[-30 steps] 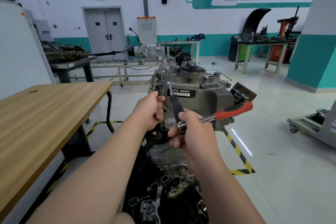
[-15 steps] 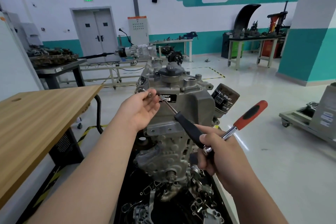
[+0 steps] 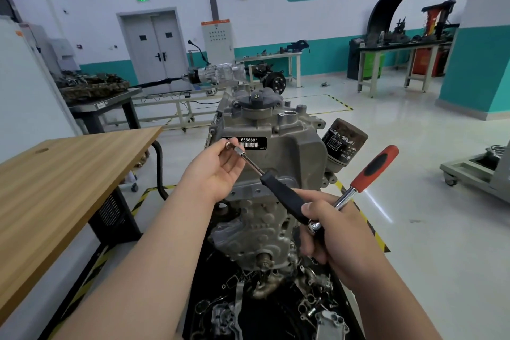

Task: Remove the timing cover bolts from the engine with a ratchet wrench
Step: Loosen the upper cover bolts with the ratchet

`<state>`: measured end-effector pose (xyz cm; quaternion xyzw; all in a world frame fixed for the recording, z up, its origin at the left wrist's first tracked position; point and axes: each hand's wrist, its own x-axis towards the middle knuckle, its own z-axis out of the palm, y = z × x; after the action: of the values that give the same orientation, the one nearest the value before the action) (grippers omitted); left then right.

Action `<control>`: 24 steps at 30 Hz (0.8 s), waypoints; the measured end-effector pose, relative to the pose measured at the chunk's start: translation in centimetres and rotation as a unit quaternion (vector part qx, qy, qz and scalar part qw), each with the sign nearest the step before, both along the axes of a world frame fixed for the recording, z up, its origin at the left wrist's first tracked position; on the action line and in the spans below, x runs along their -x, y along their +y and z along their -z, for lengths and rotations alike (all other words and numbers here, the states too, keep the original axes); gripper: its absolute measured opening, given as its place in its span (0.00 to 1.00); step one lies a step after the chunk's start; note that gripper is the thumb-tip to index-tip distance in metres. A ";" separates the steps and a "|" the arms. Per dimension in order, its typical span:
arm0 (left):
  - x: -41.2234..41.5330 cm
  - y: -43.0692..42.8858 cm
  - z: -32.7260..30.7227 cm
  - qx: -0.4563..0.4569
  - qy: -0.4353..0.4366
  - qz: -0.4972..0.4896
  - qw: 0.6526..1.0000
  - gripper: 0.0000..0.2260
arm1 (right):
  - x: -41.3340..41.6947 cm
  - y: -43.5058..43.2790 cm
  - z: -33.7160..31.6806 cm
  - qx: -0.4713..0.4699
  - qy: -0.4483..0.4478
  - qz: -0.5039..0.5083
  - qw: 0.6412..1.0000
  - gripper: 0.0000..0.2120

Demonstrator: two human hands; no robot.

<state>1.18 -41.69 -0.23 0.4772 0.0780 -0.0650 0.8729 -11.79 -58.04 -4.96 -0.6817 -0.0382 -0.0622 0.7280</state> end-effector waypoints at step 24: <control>1.5 -7.5 -2.3 -0.121 -0.047 0.029 0.991 0.07 | 3.0 -5.3 -0.8 0.041 -0.015 0.079 0.996 0.18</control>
<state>-0.34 -49.16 2.03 0.5836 0.0307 -0.0577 0.8094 -14.76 -63.33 -4.11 -0.7106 0.0021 -0.1279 0.6918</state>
